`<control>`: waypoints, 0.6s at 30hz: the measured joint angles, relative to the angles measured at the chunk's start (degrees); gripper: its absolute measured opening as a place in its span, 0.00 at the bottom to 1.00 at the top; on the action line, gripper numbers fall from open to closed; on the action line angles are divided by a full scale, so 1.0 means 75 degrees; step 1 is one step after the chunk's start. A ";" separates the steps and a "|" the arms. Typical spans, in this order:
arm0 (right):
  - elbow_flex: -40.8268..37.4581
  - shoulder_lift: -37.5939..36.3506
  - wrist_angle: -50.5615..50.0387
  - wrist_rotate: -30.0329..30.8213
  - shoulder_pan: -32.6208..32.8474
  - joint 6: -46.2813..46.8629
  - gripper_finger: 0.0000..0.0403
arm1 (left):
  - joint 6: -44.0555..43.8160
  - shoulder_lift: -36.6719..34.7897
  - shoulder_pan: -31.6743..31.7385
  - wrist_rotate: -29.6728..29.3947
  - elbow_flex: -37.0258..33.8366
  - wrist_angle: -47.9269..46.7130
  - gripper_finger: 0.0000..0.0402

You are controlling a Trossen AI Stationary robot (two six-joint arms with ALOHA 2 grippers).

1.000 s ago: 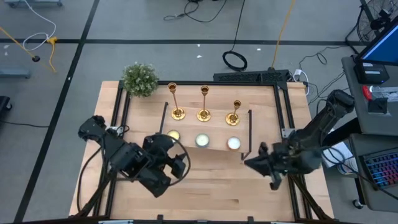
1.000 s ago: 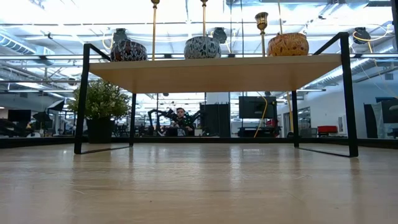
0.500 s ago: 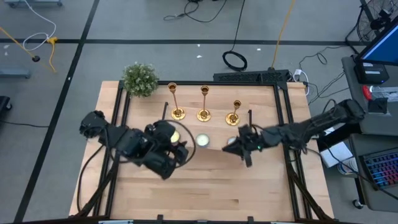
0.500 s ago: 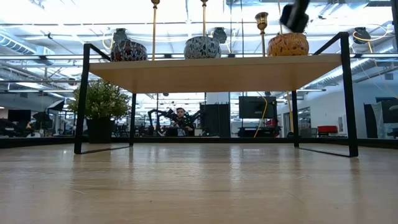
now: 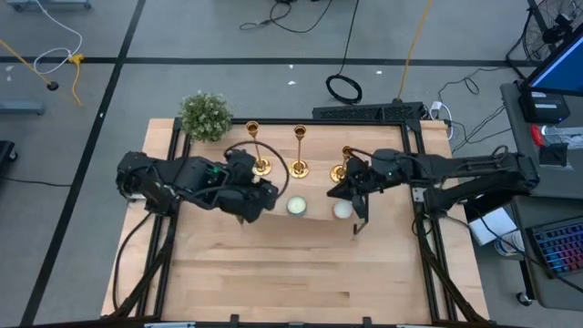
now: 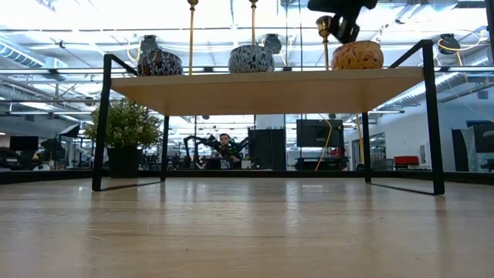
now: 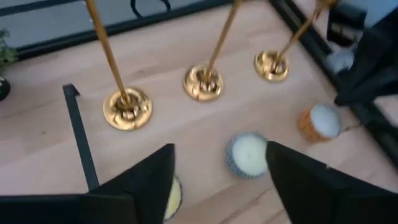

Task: Pick & Place candle stick holders
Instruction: Put the gold candle holder onto the shelf

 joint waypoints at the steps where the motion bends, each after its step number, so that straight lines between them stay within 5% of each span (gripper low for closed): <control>1: 0.0164 0.0000 -0.0365 0.0133 0.0032 -0.0028 0.00 | -0.0058 -0.0043 0.0018 -0.0124 0.0000 0.0031 0.60; 7: 0.0642 -0.0105 -0.2014 0.1790 0.0931 -0.0019 0.00 | 0.0294 -0.0167 0.0035 -0.0622 0.0003 0.0037 0.37; 18: 0.0645 -0.0212 -0.2109 0.3615 0.2097 0.1367 0.00 | 0.1230 -0.0171 0.0076 -0.0980 0.0002 0.0037 0.02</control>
